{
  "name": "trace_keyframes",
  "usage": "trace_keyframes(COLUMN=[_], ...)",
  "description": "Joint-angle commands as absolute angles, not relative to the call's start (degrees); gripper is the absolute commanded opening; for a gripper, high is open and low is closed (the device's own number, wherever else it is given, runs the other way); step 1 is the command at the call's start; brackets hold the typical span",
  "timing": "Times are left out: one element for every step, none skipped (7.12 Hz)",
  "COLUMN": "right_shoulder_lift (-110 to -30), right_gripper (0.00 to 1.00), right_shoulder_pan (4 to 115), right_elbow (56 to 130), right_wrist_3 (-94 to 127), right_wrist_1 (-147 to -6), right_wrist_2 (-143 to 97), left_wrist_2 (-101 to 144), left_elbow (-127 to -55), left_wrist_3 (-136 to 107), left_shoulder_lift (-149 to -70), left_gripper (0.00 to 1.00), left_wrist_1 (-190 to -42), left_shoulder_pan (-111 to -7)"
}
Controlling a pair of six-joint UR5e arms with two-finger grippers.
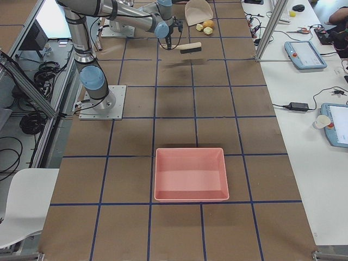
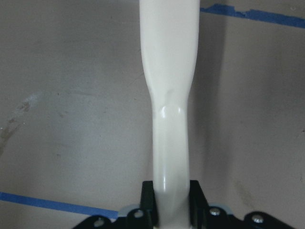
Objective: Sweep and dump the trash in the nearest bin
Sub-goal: 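Carry the white brush with the right gripper toward the dustpan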
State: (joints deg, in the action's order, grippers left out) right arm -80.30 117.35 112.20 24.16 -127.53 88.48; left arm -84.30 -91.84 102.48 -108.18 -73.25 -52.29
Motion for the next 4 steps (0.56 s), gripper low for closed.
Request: trace_keyframes(right_shoulder_lift=[-78.41,-75.09,-69.23,-62.47], right_gripper=[0.0,0.0,0.0,0.0], right_shoulder_pan=[118.03,120.13,123.54,125.92], right_elbow=[106.82,101.31,91.85,79.4], right_wrist_3=[42.1,49.06,55.39,57.98], right_wrist_1=[-125.78,-123.34,-118.96,-109.43], right_wrist_2=[87.2,84.93,85.77,86.83], left_wrist_2=[-84.2,-82.55,-82.27,-82.27], left_elbow=[-91.85,-92.02,-92.02,-91.93], left_wrist_3=[103.09,103.1,103.44,104.49], left_shoulder_lift=[-109.16,-109.6,-110.9,-111.79], left_gripper=[0.07,0.07,0.07,0.07], left_wrist_1=[-73.21,-73.21,-72.08,-70.16], left_shoulder_pan=[-52.38,-52.56,-52.82,-52.82])
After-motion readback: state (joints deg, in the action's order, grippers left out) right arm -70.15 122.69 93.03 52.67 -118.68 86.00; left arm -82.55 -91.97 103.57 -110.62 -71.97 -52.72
